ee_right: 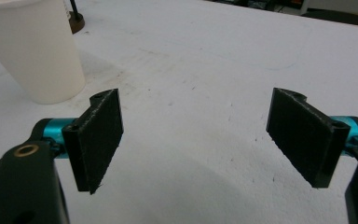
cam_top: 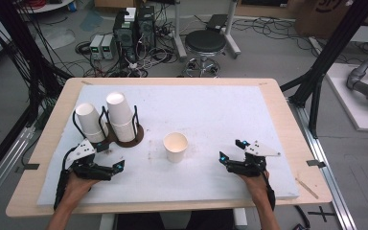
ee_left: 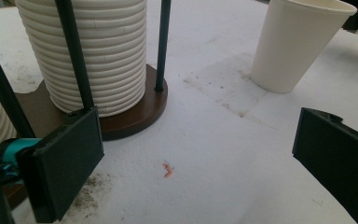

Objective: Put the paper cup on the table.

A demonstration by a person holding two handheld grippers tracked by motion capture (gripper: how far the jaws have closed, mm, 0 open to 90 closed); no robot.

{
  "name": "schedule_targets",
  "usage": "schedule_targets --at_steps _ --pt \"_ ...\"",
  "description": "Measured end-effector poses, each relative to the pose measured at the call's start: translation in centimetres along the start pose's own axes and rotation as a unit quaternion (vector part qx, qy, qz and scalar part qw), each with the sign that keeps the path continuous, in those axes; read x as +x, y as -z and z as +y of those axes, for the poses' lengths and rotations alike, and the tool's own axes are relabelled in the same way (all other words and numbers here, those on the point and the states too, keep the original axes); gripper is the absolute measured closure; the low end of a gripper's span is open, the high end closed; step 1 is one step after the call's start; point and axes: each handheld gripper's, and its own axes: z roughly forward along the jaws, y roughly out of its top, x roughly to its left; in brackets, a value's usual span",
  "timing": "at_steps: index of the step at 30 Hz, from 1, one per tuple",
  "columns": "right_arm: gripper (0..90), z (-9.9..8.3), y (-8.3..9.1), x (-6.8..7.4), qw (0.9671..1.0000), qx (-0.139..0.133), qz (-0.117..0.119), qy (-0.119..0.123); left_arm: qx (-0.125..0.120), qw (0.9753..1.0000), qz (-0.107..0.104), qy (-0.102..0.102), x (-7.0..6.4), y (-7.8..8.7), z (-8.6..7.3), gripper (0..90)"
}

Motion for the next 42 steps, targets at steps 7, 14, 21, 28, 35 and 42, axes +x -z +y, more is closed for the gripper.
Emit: schedule_targets --at_steps 7,14,21,28,35,42 --pt "19.1 -0.08 0.11 0.07 1.0000 -0.003 0.000 -0.004 -0.001 1.0000 -0.002 -0.002 0.04 0.12 -0.02 1.7" --pt "19.1 -0.13 0.17 -0.01 1.0000 -0.006 0.002 -0.002 -0.019 0.9998 -0.001 -0.001 0.00 0.39 -0.16 1.7" --pt "19.1 -0.10 0.08 -0.06 1.0000 -0.002 0.002 -0.005 -0.024 0.9997 -0.004 0.003 0.17 0.50 -0.21 1.7" --pt "19.1 -0.10 0.08 -0.06 1.0000 0.000 0.004 -0.009 -0.024 0.9997 -0.003 0.005 0.17 0.51 -0.22 1.7" --pt "19.1 -0.13 0.14 -0.02 1.0000 -0.002 0.003 -0.009 -0.024 0.9997 -0.003 0.005 0.16 0.48 -0.21 1.7" --pt "19.1 -0.16 0.17 -0.07 0.9999 -0.005 0.002 -0.009 -0.025 0.9997 -0.002 0.007 0.17 0.49 -0.22 1.7"
